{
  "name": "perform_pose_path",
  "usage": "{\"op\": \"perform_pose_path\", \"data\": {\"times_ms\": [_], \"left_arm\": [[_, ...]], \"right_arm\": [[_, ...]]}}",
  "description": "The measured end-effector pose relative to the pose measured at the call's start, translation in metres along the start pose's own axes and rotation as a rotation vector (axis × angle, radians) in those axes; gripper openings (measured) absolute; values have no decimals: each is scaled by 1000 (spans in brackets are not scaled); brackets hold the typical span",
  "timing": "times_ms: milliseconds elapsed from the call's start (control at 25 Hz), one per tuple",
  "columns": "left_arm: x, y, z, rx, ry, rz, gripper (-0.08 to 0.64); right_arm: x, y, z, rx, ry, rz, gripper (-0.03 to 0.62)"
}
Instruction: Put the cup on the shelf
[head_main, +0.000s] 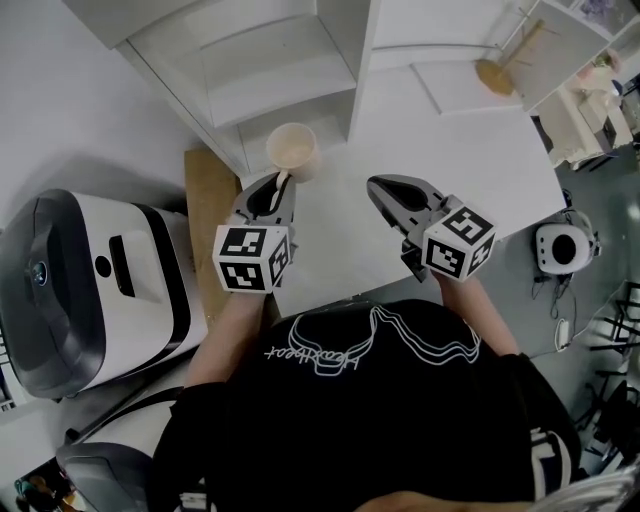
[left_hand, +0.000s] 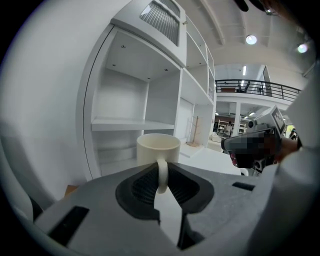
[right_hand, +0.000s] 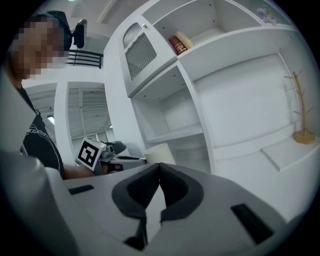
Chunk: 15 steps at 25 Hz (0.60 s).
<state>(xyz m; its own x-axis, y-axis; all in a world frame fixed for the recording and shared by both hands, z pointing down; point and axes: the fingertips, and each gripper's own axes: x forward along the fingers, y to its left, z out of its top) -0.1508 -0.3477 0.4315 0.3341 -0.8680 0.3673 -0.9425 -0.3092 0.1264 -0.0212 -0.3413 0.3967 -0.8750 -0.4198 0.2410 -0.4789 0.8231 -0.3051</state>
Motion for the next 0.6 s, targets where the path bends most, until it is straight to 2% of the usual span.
{"op": "perform_pose_path", "data": {"times_ms": [280, 600], "left_arm": [[41, 32, -13, -28, 21, 34, 51], [86, 66, -42, -54, 90, 101, 51]], "right_arm": [[15, -12, -12, 17, 29, 1, 6], [20, -27, -32, 64, 59, -23, 6]]}}
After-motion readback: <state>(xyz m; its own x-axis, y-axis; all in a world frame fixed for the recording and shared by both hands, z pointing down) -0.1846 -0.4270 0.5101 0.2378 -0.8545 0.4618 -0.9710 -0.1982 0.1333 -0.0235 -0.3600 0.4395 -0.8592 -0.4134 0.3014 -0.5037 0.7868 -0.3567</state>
